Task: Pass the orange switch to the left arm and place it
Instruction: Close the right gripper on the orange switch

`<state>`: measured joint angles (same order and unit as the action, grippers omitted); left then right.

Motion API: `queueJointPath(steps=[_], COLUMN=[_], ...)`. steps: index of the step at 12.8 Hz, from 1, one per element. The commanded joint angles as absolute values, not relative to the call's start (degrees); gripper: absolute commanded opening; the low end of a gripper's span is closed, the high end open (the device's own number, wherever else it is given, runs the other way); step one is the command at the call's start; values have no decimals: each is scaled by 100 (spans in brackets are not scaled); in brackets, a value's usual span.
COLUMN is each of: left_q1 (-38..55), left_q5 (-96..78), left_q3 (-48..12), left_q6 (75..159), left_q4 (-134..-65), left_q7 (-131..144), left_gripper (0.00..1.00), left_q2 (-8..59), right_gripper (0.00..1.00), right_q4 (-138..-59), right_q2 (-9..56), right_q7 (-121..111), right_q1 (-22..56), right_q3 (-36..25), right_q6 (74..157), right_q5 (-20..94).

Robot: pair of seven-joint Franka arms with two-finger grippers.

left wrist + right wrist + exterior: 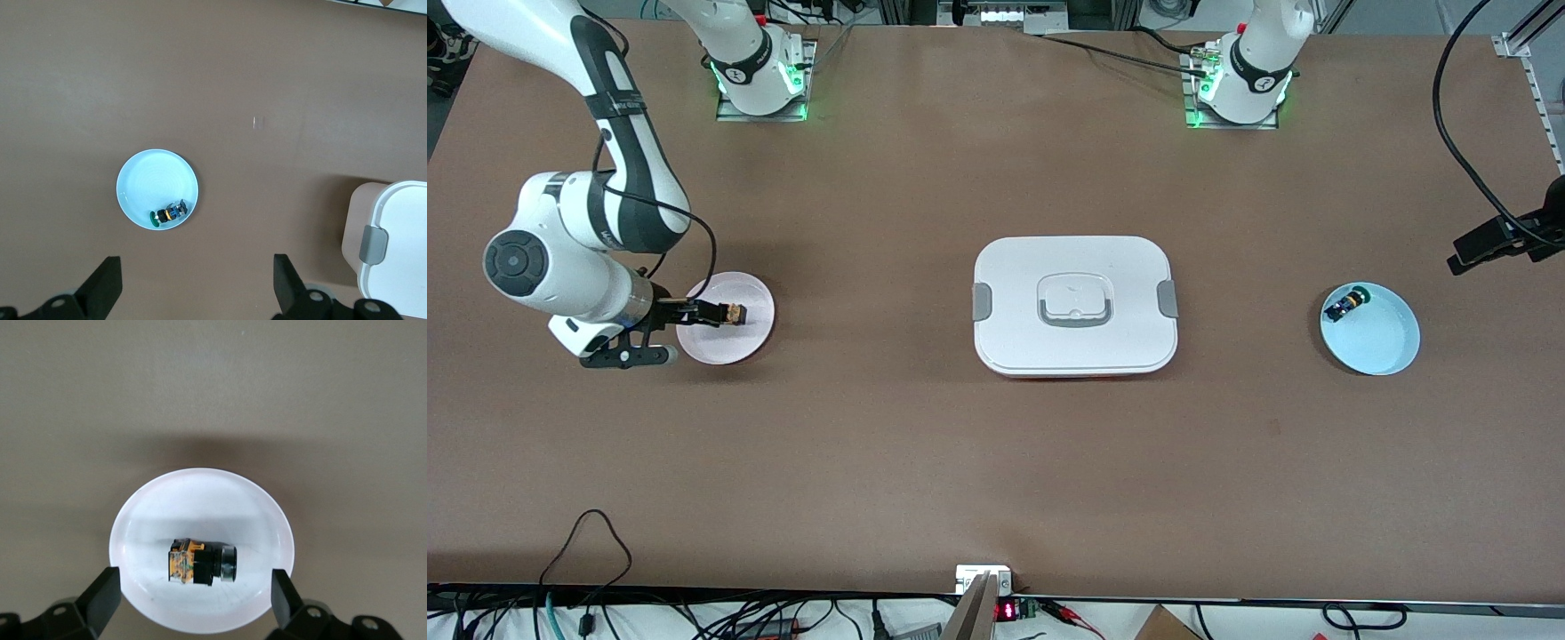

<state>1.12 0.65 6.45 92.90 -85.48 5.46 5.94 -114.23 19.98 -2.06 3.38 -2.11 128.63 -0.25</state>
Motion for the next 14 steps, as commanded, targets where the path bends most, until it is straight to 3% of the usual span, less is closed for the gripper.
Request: queueJointPath(steps=[1,4,9,14], left_q1=[62,44,-88,-79], left_q5=[44,79,88,79], left_q3=[633,633,624,606], left_q6=[9264,9500,9554,9554], left_q4=[-8367,-8367,-8367,-8350], left_q7=[536,527,518,527], left_gripper=[100,100,100,100], left_q2=[781,844,870,1028], right_gripper=[100,100,100,100], right_q4=[-11961,-12084,-12621,-12647], right_q2=[1854,1933,2065,2267], right_q7=[-150,-149,-176,-176], right_q1=[343,360,378,378], right_q3=[-202,-202,-202,-202], right_q6=[13359,13464,14386,14545], right_q5=[53,44,27,18])
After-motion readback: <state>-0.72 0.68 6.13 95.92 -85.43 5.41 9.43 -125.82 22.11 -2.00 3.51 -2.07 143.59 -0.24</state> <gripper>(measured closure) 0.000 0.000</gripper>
